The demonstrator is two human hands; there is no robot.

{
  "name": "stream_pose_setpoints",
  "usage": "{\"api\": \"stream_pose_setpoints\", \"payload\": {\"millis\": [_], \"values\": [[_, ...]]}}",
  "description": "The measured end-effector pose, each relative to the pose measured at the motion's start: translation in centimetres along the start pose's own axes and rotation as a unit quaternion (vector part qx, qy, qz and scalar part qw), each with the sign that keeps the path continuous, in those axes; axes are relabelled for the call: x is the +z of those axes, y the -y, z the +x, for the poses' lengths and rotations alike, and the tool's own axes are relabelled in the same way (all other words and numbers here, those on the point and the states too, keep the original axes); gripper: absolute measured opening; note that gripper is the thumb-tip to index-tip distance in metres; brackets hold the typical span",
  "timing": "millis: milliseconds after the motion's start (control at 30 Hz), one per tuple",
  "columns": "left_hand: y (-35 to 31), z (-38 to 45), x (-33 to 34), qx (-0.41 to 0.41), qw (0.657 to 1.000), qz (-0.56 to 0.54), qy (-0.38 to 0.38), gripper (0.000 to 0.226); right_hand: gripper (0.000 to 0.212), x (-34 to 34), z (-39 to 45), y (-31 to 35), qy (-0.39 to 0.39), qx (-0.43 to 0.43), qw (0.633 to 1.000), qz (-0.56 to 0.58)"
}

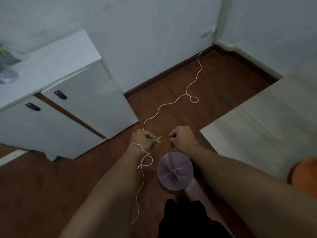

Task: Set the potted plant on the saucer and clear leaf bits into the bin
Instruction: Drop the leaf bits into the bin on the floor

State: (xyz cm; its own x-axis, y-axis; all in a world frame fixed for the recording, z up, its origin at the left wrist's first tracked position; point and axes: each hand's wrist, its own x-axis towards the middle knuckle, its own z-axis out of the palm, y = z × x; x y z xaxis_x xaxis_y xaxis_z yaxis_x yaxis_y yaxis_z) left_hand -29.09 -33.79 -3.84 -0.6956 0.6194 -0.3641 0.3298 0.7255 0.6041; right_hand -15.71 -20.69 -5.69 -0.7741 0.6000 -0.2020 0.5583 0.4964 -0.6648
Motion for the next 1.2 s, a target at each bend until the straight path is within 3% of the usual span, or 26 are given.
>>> {"api": "stream_pose_setpoints", "payload": {"millis": [367,433,533,633,733,900,967,1067,1200], "values": [[6.1,3.0,8.3,-0.081,0.995,-0.036,0.047,0.009,0.014,9.3,2.0,-6.9,0.039,0.082,0.996,0.021],[7.6,4.2,10.5,-0.088,0.994,-0.022,0.058,0.012,0.024,11.7,2.7,-9.1,0.025,0.095,0.995,0.024],[10.2,5.6,13.9,-0.079,0.992,-0.009,0.1,0.033,0.039,15.2,3.2,-12.4,0.014,0.111,0.993,0.032],[12.1,6.4,16.6,-0.028,0.985,0.059,0.16,0.06,0.028,18.8,3.5,-16.1,0.028,0.133,0.99,0.037],[13.8,6.4,18.9,-0.048,0.982,0.058,0.173,0.069,0.024,21.9,3.3,-19.1,0.06,0.142,0.988,0.029],[15.5,6.9,21.5,-0.076,0.974,0.1,0.191,0.064,0.017,23.6,3.1,-20.6,0.05,0.136,0.989,0.024],[15.5,6.9,21.9,-0.07,0.967,0.123,0.21,0.066,0.011,23.7,3.1,-20.6,0.082,0.145,0.986,0.022],[15.0,6.8,21.9,-0.077,0.968,0.121,0.204,0.071,0.02,23.4,3.2,-20.6,0.147,0.214,0.965,0.043],[14.6,7.3,21.6,-0.052,0.969,0.14,0.196,0.073,0.019,24.0,3.3,-21.3,0.129,0.245,0.957,0.091]]}}
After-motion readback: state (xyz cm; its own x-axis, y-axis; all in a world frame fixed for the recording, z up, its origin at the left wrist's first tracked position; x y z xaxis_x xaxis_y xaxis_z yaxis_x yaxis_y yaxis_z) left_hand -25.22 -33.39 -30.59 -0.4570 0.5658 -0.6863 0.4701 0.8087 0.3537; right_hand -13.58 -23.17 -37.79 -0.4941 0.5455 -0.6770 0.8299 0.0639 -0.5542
